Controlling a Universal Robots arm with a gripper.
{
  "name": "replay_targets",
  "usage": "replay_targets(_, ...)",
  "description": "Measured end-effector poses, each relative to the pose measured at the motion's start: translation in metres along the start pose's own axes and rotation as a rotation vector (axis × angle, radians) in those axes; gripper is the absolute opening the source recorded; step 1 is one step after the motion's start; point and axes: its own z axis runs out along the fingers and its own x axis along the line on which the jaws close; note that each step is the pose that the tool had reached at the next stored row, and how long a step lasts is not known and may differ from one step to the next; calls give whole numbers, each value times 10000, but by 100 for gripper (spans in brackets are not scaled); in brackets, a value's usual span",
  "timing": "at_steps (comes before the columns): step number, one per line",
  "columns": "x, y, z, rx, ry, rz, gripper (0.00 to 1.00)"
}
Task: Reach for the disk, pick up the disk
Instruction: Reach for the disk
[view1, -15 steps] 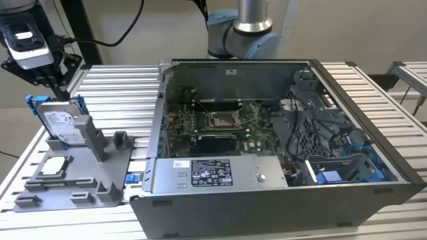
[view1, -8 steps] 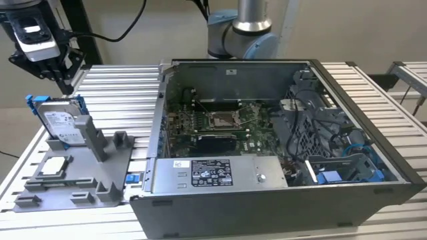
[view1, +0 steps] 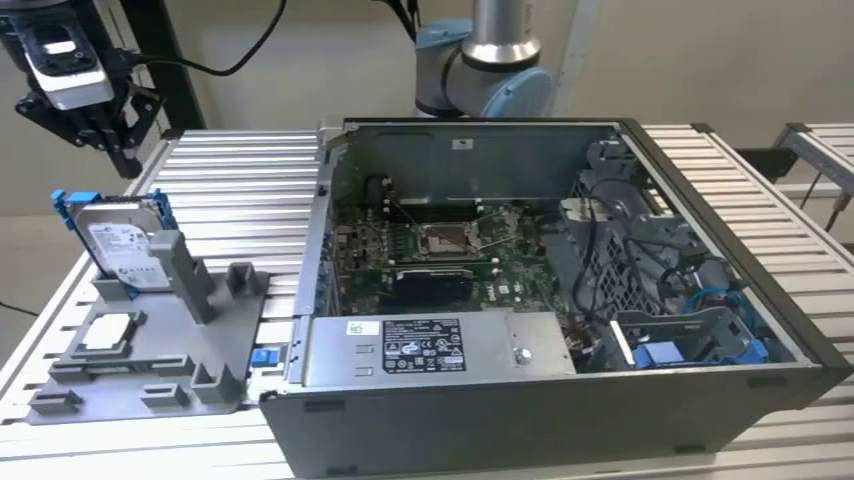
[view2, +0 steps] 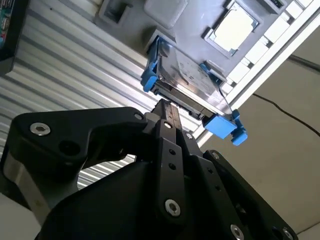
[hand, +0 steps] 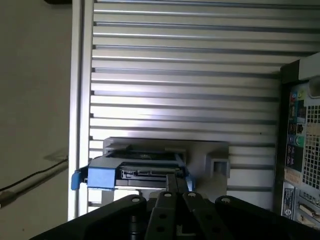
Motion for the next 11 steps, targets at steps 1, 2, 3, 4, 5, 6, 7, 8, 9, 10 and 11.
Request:
replay_targets(1, 38, 1, 0, 0, 0, -8, 0)
replay_targets(2, 73, 1, 0, 0, 0, -16, 0)
replay_targets(3, 106, 2, 0, 0, 1, -21, 0)
replay_targets(4, 139, 3, 0, 0, 1, -29, 0)
replay_targets(5, 175, 4, 0, 0, 2, -42, 0)
replay_targets(6, 207, 5, 0, 0, 3, -57, 0)
replay_targets(7, 240, 5, 1, 0, 2, -73, 0)
replay_targets(8, 276, 6, 1, 0, 3, -89, 0)
replay_targets(9, 303, 6, 1, 0, 3, -110, 0)
replay_targets(10, 328, 7, 1, 0, 6, -143, 0)
replay_targets(11, 349, 7, 1, 0, 7, -185, 0)
